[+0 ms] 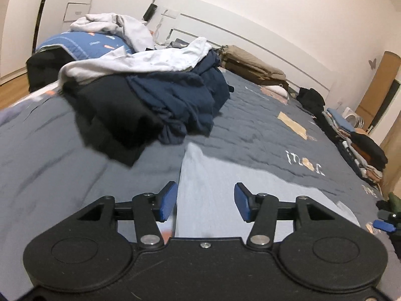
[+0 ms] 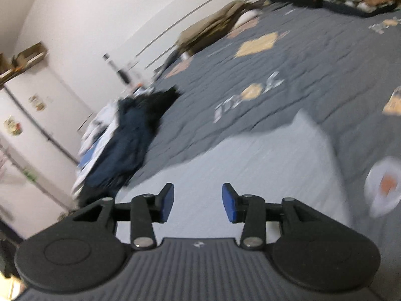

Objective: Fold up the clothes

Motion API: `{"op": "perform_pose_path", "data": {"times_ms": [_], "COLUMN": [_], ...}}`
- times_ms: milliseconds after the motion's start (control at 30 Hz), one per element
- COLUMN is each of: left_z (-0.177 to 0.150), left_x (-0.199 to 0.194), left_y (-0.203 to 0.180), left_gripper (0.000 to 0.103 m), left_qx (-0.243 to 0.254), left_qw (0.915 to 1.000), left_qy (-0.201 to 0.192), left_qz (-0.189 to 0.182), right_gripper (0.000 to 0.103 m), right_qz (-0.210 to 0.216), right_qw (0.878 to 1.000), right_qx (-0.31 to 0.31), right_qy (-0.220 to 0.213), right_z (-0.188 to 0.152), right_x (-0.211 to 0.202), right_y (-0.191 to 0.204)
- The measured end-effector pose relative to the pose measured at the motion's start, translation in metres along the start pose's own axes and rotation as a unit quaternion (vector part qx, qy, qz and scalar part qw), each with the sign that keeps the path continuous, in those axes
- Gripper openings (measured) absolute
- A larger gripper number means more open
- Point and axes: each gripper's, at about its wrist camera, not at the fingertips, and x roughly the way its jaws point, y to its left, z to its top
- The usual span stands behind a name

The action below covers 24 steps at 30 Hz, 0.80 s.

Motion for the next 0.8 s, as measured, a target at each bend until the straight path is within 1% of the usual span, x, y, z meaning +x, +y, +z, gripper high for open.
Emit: {"op": "perform_pose_path", "data": {"times_ms": [100,200,400,433,567,633,700,800], "left_z": [-0.019,-0.038,-0.073,-0.079,-0.091,-0.095,-0.098,-0.104], "left_x": [-0.023,-0.046,-0.058,-0.059,-0.057,-0.052,-0.046,-0.037], "left_y": [0.0,-0.001,0.006,0.007,0.013,0.011,0.009,0.006], "left_gripper": [0.05,0.05,0.048,0.048,0.048,0.046,0.039,0.039], "left_qx": [0.005,0.009,0.015,0.016,-0.003,0.012,0.029,0.055], "left_qw": [1.0,1.0,0.9995,0.9994,0.9992,0.9991,0.9986,0.9973], "left_qy": [0.001,0.002,0.027,0.032,0.034,0.038,0.043,0.049], "left_qz": [0.0,0.0,0.0,0.0,-0.02,-0.015,-0.009,-0.001], "right_gripper": [0.044,0.044,0.045,0.045,0.045,0.045,0.045,0.045], "right_qz": [0.022,0.034,0.049,0.054,0.076,0.086,0.097,0.096], "right_qw": [0.999,0.998,0.995,0.994,0.991,0.99,0.988,0.987], "right_qx": [-0.016,-0.012,0.018,0.024,0.037,0.034,0.032,0.029], "right_qy": [0.026,0.048,0.086,0.092,0.108,0.111,0.113,0.122], "right_z": [-0.034,-0.067,-0.116,-0.122,-0.138,-0.14,-0.143,-0.147], "right_x": [-0.004,-0.006,0.0,0.003,0.011,0.015,0.019,0.026], "right_y": [0.028,0.046,0.059,0.061,0.073,0.078,0.083,0.085]}}
